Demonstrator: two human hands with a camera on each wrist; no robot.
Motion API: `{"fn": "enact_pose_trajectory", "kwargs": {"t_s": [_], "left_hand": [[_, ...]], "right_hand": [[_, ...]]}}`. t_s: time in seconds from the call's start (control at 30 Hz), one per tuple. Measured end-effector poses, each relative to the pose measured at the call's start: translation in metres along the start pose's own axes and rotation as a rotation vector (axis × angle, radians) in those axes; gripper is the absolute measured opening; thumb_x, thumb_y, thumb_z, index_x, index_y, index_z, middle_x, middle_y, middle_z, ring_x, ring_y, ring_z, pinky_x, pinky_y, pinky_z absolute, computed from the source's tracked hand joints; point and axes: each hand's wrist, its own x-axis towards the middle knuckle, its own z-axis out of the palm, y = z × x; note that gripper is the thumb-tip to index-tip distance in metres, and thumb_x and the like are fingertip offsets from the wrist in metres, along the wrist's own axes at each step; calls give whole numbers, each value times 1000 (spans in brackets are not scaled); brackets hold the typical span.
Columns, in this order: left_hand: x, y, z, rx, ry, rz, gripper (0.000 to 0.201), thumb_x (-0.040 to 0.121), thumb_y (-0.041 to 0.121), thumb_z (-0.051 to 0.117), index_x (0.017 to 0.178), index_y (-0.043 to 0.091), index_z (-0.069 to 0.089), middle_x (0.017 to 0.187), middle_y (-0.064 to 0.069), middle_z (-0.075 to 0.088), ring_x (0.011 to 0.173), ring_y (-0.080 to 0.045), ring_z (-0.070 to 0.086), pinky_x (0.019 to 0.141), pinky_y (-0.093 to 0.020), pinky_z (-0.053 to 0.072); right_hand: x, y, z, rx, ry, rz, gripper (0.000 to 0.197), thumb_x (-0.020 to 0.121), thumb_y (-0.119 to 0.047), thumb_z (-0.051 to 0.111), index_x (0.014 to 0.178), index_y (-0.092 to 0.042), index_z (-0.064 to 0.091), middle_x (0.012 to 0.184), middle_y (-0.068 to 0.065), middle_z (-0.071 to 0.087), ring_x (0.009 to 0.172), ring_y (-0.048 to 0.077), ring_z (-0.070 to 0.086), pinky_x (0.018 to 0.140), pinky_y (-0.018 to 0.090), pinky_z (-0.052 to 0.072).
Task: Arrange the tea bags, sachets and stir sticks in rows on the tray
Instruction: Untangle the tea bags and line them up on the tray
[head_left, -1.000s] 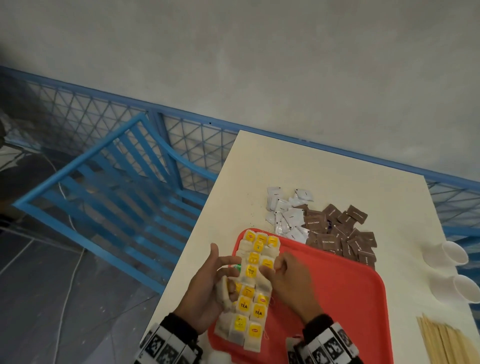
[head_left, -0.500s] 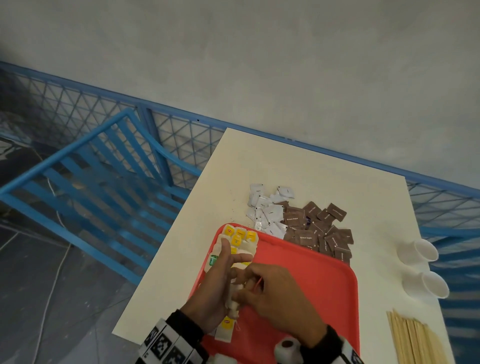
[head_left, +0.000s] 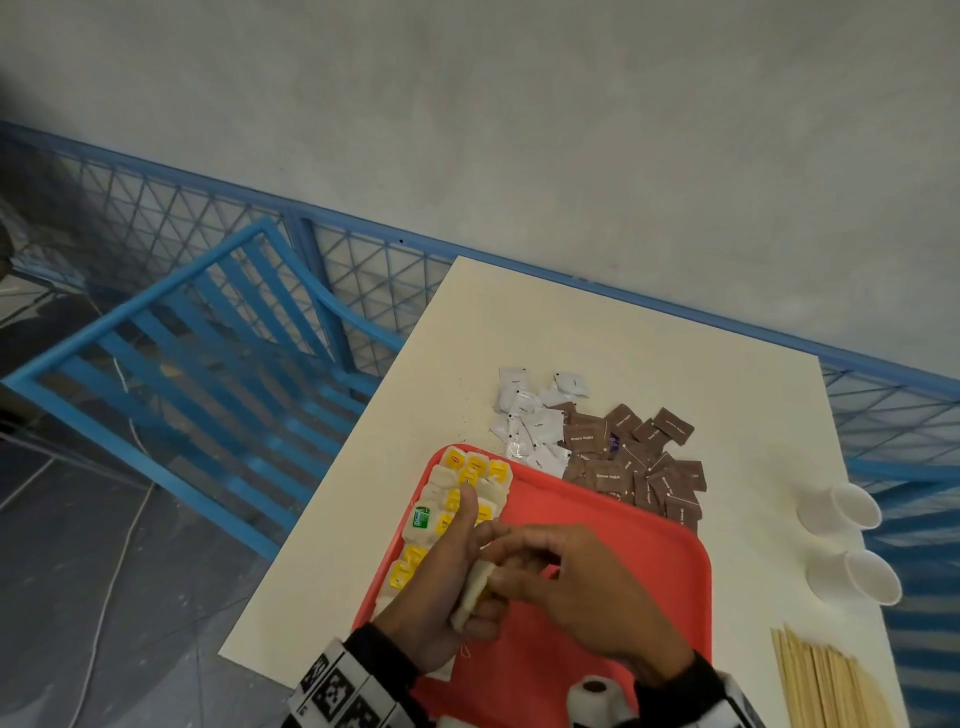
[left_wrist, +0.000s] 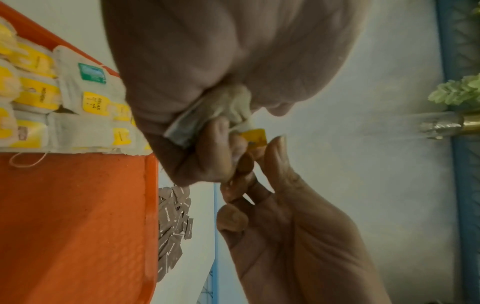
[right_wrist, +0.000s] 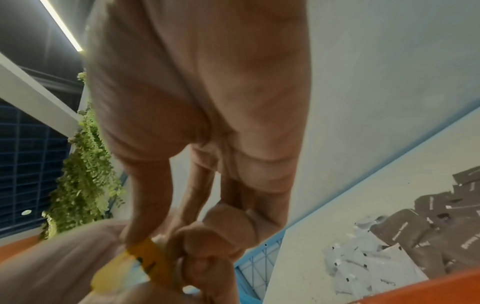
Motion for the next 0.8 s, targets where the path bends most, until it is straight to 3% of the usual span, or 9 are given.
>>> {"fn": "enact_pose_trajectory", "kwargs": {"t_s": [0.07,0.17,0.27,0.37,0.47,0.53,0.67,0.8], "left_hand": [[-1,2,-3,-44,-19,-3,71,79,81,36,101,16,55,63,0,50,36,-7,34,38,-15,15],[-2,5,-6,-42,-23,12,79,77,83,39,112,14,57,74,-4,55,36,-8,35,39,-15,13],[-3,6,-6,-8,-11,35,78,78,83,37,112,16,58,68,-3,50,34,-7,33,39,-15,14],[-4,6,-5,-3,-3,64,72,80,83,33,96,18,61,54,2,40,34,-7,31,40,-15,13],[-5,6,-2,147,70,157,69,85,80,22,67,25,60,48,5,37,38,-8,30,43,-17,18],[-4,7,0,265,130,216,70,91,74,15,58,26,55,47,8,41,39,-6,33,45,-19,23],[-3,8,1,372,177,240,69,96,65,13,67,17,54,47,12,46,39,2,41,44,-16,33],[0,5,-2,323,195,254,80,91,73,22,92,7,67,56,4,47,45,-5,40,46,-20,31]], "right_hand": [[-1,0,0,-87,-29,-17,16,81,-16,78,96,-21,76,72,-17,61,63,-2,50,62,12,40],[0,-1,3,-187,50,-49,10,75,-21,80,81,-24,73,78,-28,59,71,-1,53,65,14,40],[2,-6,7,-134,64,-117,14,75,-20,82,74,-30,72,81,-23,63,72,11,56,68,21,45],[5,-9,10,-94,104,-151,10,76,-19,81,74,-25,73,77,-13,68,62,7,57,63,21,45],[5,-11,12,-118,102,-157,5,81,-12,78,78,-11,74,65,-26,64,54,-4,57,59,7,38],[4,-16,11,-176,88,-161,4,84,-12,75,82,-10,73,61,-28,60,54,-5,57,57,6,36],[5,-25,9,-288,112,-197,3,86,-16,73,83,-15,71,72,-14,69,67,-3,63,61,7,39],[5,-30,9,-285,140,-167,4,85,-15,72,82,-14,69,69,-9,69,65,1,63,61,9,39]]}}
